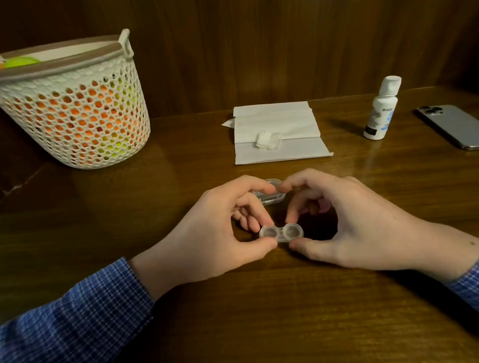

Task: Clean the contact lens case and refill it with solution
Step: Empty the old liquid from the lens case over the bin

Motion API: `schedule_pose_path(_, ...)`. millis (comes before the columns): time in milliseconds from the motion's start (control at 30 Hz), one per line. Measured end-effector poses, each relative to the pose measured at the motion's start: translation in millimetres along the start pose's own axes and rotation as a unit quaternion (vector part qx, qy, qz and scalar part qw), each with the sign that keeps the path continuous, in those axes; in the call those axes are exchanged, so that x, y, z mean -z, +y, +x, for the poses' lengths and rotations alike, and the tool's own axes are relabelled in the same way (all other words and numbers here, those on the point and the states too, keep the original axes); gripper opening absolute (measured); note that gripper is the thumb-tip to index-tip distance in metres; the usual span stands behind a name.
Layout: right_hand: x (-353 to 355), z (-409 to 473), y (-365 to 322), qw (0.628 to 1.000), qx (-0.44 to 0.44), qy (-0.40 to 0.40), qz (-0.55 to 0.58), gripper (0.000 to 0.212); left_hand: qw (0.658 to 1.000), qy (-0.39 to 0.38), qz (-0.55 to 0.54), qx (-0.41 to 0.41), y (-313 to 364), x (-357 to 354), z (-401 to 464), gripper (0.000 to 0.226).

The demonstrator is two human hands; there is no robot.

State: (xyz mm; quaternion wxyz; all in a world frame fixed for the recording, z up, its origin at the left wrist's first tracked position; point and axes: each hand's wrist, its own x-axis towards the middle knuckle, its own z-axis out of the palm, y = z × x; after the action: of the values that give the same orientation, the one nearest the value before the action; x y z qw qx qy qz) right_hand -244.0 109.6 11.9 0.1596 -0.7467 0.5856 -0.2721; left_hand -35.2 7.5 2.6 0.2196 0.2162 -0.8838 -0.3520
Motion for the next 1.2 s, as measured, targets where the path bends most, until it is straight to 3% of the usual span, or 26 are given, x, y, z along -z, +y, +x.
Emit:
schedule_pose_path(367, 1, -1, -22, 0.997, -0.012, 0.027, 0.068, 0.083, 0.997, 0.058, -0.048, 0.023, 10, 6, -22, 0.070)
schedule_pose_path(600, -14, 8, -82, 0.994, 0.026, 0.009, 0.105, 0.085, 0.982, 0.177, -0.056, 0.030, 24, 26, -93, 0.074)
schedule_pose_path(733, -37, 17, -138, 0.988, 0.075, -0.005, 0.137, 0.086, 0.953, 0.284, -0.101, 0.043, 27, 41, -161, 0.085)
schedule_pose_path(833, -61, 24, -183, 0.979, 0.118, -0.017, 0.165, 0.086, 0.888, 0.379, -0.252, 0.057, 27, 41, -218, 0.082)
schedule_pose_path(933, -92, 28, -229, 0.969, 0.150, -0.039, 0.192, 0.085, 0.769, 0.458, -0.441, 0.065, 28, 35, -265, 0.082)
schedule_pose_path(1033, -126, 28, -267, 0.960, 0.171, -0.059, 0.214, 0.085, 0.660, 0.497, -0.562, 0.035, 29, 30, -300, 0.084)
schedule_pose_path(1100, -146, 26, -289, 0.956, 0.179, -0.066, 0.224, 0.085, 0.616, 0.515, -0.596, 0.009, 29, 29, -319, 0.082)
schedule_pose_path(1200, -171, 22, -318, 0.952, 0.191, -0.075, 0.228, 0.084, 0.587, 0.541, -0.602, -0.005, 26, 34, -350, 0.076)
